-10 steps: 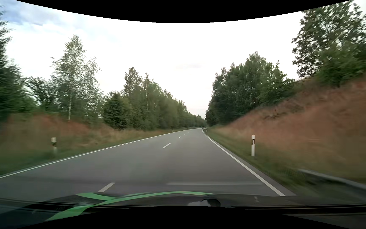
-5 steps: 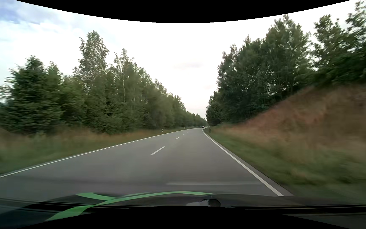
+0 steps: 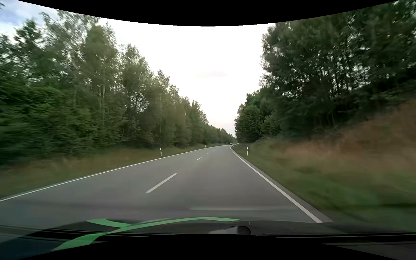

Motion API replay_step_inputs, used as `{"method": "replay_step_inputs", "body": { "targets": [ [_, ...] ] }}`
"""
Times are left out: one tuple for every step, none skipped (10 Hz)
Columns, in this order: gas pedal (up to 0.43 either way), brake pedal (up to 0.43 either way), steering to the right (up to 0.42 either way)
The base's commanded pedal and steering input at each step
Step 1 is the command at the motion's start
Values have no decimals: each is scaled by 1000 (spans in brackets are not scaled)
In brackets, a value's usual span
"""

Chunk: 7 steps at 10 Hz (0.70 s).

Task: Follow the waypoints while adhering to traffic rules and regulations

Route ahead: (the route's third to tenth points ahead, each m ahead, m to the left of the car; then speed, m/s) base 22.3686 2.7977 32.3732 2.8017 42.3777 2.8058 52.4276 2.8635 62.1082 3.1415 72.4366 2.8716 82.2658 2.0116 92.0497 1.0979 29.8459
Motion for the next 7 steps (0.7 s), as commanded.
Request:
{"method": "replay_step_inputs", "body": {
  "targets": [
    [240,0,2],
    [228,0,2],
    [228,0,2],
    [228,0,2],
    [228,0,2],
    [220,0,2],
    [209,0,2]
  ]
}}
